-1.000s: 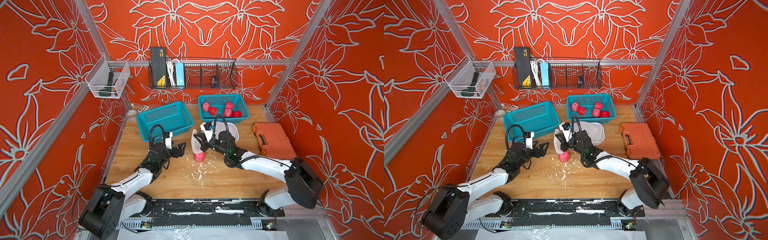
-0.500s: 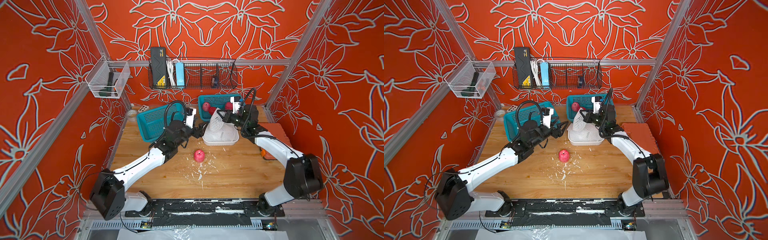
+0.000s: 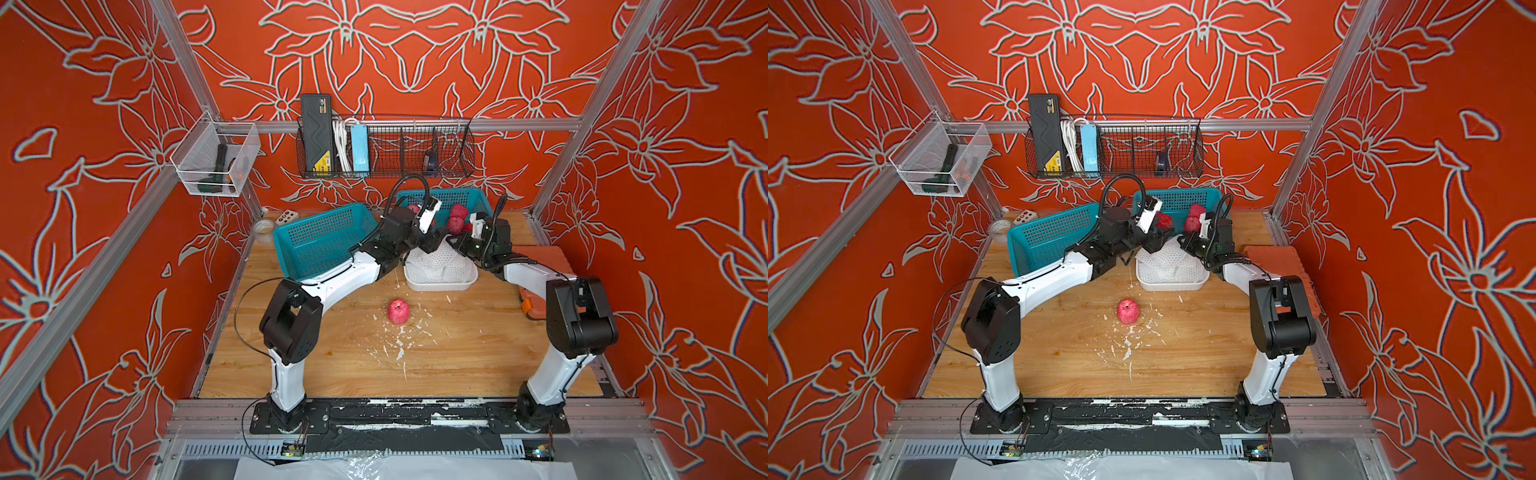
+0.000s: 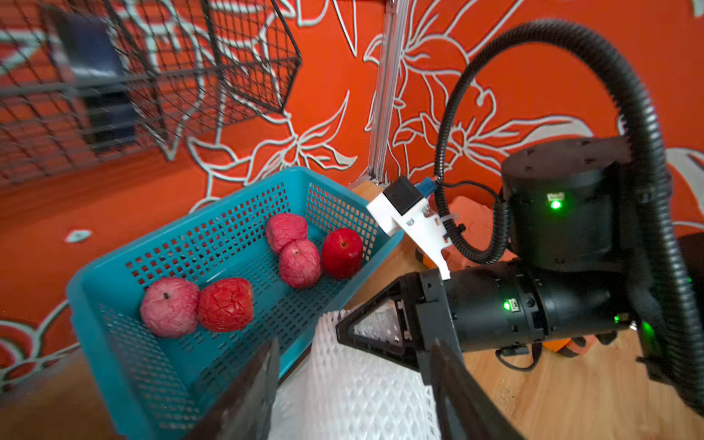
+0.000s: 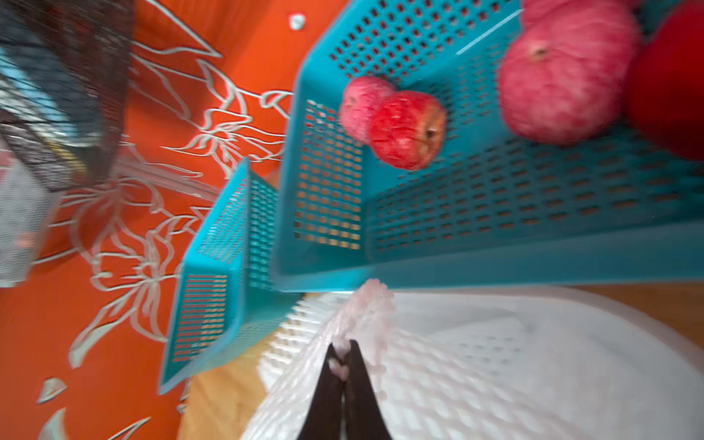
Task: Remove foam nets from apples
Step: Place the foam net into the storage box.
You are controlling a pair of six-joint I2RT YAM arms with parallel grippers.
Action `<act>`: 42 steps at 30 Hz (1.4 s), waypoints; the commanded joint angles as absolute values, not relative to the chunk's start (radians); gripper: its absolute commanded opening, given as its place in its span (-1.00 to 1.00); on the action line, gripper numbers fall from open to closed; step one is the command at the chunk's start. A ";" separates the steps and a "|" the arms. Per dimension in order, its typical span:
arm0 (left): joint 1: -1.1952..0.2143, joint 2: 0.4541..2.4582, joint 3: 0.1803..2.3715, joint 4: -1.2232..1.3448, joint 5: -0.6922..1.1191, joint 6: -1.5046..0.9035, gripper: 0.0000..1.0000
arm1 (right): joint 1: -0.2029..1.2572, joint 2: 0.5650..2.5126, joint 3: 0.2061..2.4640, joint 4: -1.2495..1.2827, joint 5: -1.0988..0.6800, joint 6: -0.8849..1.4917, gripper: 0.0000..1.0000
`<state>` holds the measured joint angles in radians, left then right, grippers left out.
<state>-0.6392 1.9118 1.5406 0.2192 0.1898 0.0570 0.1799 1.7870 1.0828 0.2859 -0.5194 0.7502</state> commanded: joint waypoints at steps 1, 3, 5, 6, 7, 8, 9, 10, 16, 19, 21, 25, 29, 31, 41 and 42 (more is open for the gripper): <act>-0.652 1.959 1.543 0.189 0.211 0.113 0.18 | 0.184 1.795 1.032 0.270 -0.372 0.657 -1.00; -0.653 1.984 1.540 0.191 0.212 0.122 0.16 | 0.184 1.796 0.994 0.304 -0.355 0.652 -1.00; -0.652 2.007 1.535 0.196 0.208 0.132 0.16 | 0.186 1.801 0.976 0.326 -0.361 0.656 -1.00; -0.652 2.023 1.534 0.201 0.202 0.137 0.16 | 0.189 1.801 0.971 0.328 -0.360 0.655 -1.00; -0.652 2.040 1.538 0.200 0.197 0.141 0.15 | 0.191 1.803 0.968 0.327 -0.350 0.652 -1.00; -0.652 2.054 1.545 0.198 0.190 0.141 0.15 | 0.192 1.805 0.963 0.329 -0.343 0.652 -1.00; -0.652 2.069 1.550 0.198 0.180 0.141 0.14 | 0.194 1.806 0.956 0.342 -0.342 0.657 -1.00; -0.653 2.084 1.554 0.204 0.172 0.141 0.14 | 0.195 1.806 0.949 0.355 -0.346 0.660 -1.00; -0.652 2.171 1.617 0.185 0.151 0.147 0.13 | 0.199 1.782 0.932 0.370 -0.344 0.663 -1.00; -0.652 2.218 1.664 0.139 0.125 0.162 0.12 | 0.199 1.752 0.930 0.365 -0.344 0.662 -0.85; -0.652 2.238 1.679 0.120 0.117 0.170 0.11 | 0.199 1.727 0.930 0.359 -0.344 0.662 -0.77; -0.652 2.266 1.689 0.096 0.102 0.185 0.12 | 0.199 1.652 0.925 0.336 -0.329 0.675 -0.42; -0.652 2.280 1.696 0.083 0.095 0.204 0.11 | 0.198 1.555 0.922 0.300 -0.297 0.665 -0.18; -0.652 2.292 1.718 0.059 0.096 0.209 0.12 | 0.198 1.495 0.925 0.272 -0.282 0.647 -0.08; -0.652 2.429 1.904 -0.121 0.095 0.190 0.16 | 0.198 1.226 0.876 0.195 -0.224 0.589 0.03; -0.652 2.435 1.910 -0.126 0.093 0.190 0.16 | 0.197 1.209 0.861 0.199 -0.213 0.588 0.03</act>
<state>-0.6537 2.3989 1.8786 -0.0387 0.0978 0.1852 0.1928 1.2507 0.9020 0.2245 -0.2634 0.6132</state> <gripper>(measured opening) 0.579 0.514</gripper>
